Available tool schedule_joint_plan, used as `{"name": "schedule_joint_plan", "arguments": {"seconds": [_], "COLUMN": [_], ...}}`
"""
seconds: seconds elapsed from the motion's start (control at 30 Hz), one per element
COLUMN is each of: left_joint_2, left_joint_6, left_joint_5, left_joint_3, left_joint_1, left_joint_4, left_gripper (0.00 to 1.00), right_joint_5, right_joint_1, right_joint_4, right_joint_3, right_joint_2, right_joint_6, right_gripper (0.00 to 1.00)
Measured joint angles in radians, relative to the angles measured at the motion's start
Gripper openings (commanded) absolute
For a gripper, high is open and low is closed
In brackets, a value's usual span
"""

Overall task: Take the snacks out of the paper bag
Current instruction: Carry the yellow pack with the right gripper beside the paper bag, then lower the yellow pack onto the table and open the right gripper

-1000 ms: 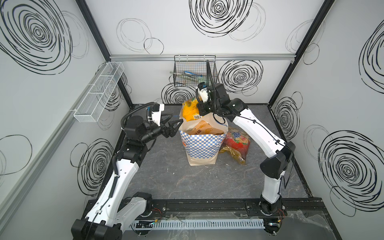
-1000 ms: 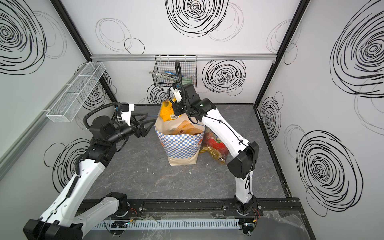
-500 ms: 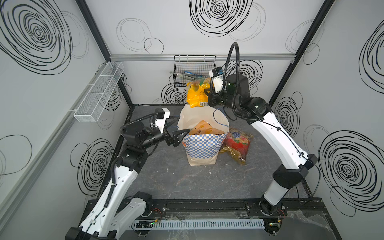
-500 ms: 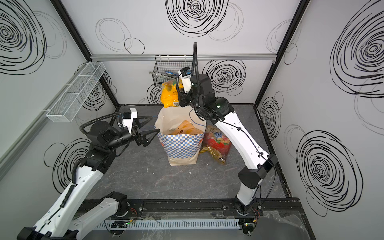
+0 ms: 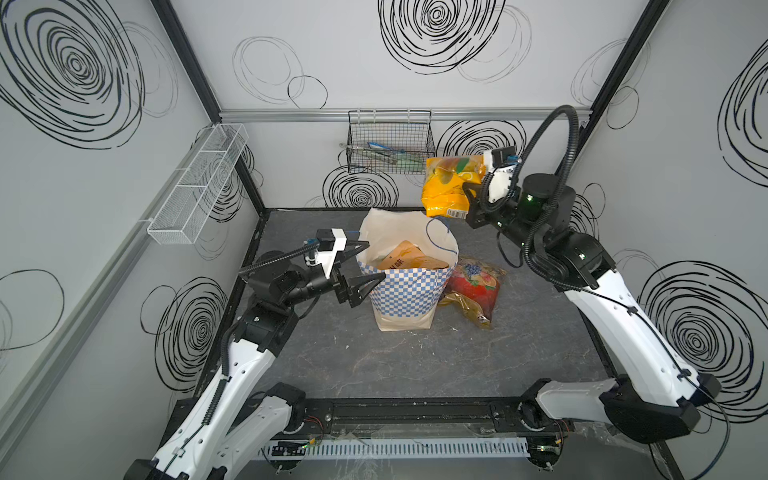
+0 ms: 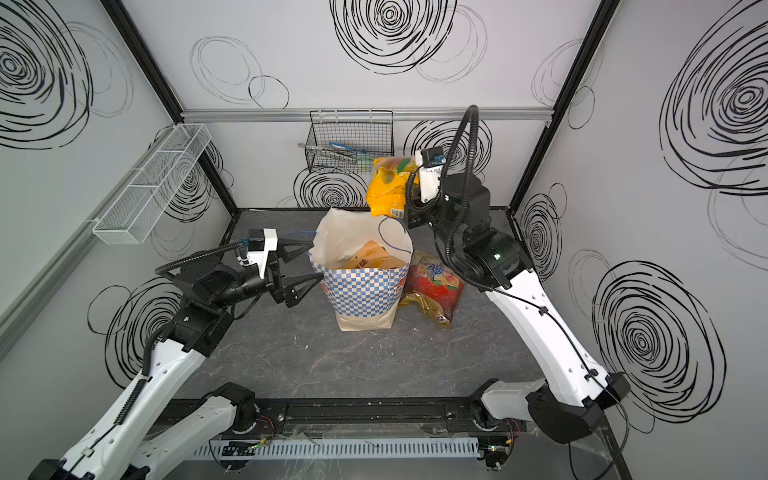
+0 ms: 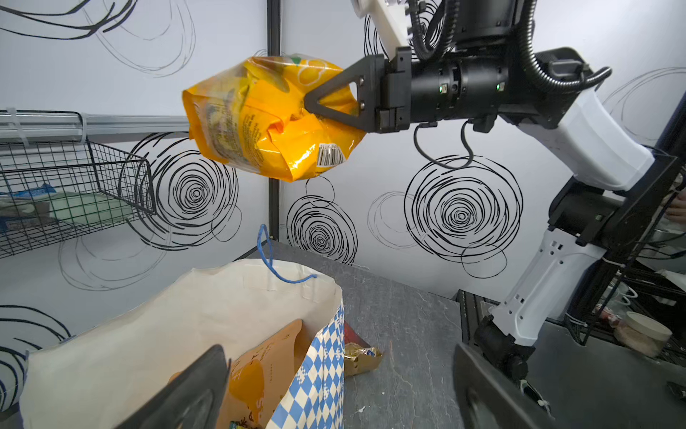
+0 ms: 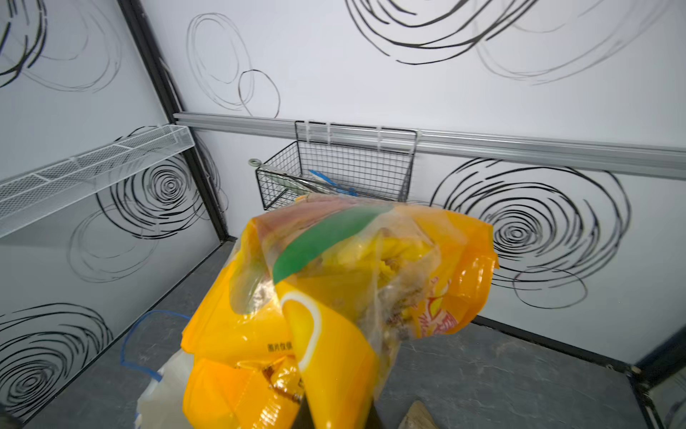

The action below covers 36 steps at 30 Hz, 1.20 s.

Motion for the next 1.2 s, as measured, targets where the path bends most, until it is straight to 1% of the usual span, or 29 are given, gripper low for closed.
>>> {"name": "schedule_joint_plan", "arguments": {"seconds": [0.17, 0.3, 0.4, 0.47, 0.6, 0.77, 0.93, 1.03, 1.2], "left_joint_2": [0.000, 0.001, 0.006, 0.011, 0.024, 0.044, 0.049, 0.050, 0.053], "left_joint_6": [0.008, 0.047, 0.084, 0.110, 0.161, 0.213, 0.237, 0.243, 0.244], "left_joint_5": [0.000, -0.022, -0.052, -0.075, -0.121, -0.183, -0.228, -0.245, -0.253], "left_joint_3": [-0.002, -0.002, 0.003, 0.010, 0.031, 0.058, 0.060, 0.060, 0.060], "left_joint_1": [-0.047, -0.099, -0.140, -0.170, -0.226, -0.265, -0.271, -0.271, -0.271], "left_joint_4": [0.004, -0.029, -0.077, -0.113, -0.183, -0.259, -0.291, -0.304, -0.308], "left_gripper": [0.96, 0.96, 0.96, 0.96, 0.96, 0.96, 0.96, 0.96, 0.96], "right_joint_5": [-0.002, -0.057, -0.103, -0.125, -0.235, -0.356, -0.459, -0.477, -0.473], "right_joint_1": [-0.144, -0.298, -0.399, -0.440, -0.506, -0.536, -0.525, -0.502, -0.460], "right_joint_4": [0.049, 0.087, 0.121, 0.142, 0.188, 0.254, 0.347, 0.401, 0.507], "right_joint_3": [-0.169, -0.313, -0.423, -0.500, -0.671, -0.826, -0.901, -0.915, -0.915], "right_joint_2": [-0.134, -0.225, -0.262, -0.269, -0.252, -0.178, -0.082, -0.032, 0.021], "right_joint_6": [0.048, 0.117, 0.165, 0.193, 0.258, 0.313, 0.349, 0.366, 0.375], "right_gripper": [0.00, 0.00, 0.00, 0.00, 0.00, 0.00, 0.00, 0.00, 0.00]}}
